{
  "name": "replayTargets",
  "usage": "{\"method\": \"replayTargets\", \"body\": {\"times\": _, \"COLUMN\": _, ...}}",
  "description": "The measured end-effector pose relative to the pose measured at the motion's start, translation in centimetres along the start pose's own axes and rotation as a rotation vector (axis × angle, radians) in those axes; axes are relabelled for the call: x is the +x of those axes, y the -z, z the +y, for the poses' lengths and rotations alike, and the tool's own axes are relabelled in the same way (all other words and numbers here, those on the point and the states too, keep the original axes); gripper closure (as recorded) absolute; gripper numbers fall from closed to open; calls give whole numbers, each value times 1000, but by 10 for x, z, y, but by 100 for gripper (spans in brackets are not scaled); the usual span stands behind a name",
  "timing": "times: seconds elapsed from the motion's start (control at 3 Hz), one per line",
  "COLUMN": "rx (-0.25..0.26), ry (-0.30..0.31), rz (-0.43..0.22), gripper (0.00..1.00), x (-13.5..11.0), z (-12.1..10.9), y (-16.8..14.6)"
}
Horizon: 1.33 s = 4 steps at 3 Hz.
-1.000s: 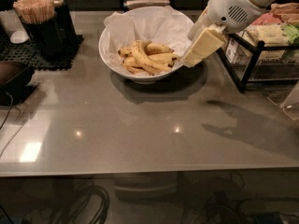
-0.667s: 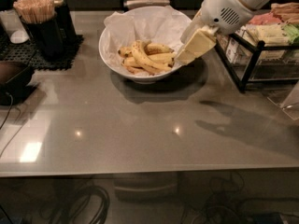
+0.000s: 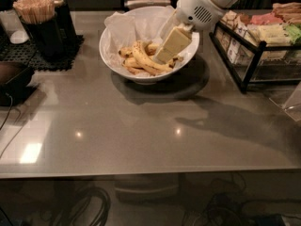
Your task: Pick banana from white bowl
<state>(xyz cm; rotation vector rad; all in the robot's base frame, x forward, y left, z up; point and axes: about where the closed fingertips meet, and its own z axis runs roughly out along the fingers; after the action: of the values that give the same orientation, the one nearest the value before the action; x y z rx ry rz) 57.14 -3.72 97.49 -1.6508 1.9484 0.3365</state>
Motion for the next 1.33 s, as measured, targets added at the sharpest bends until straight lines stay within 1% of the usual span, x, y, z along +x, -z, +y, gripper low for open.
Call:
{"method": "replayTargets", "body": {"times": 0.33, "rx": -12, "ry": -5, "rz": 3, "gripper": 38, "x": -1, "z": -10, "y": -14}}
{"method": "replayTargets", "body": {"times": 0.67, "rx": -15, "ry": 10, "rz": 9, "gripper": 30, "x": 0, "z": -29, "y": -26}}
{"method": "replayTargets", "body": {"times": 1.0, "rx": -20, "ry": 8, "rz": 12, "gripper": 30, "x": 3, "z": -47, "y": -40}}
{"method": "replayTargets", "body": {"times": 1.33, "rx": -43, "ry": -25, "rz": -9, "gripper": 33, "x": 4, "z": -51, "y": -60}}
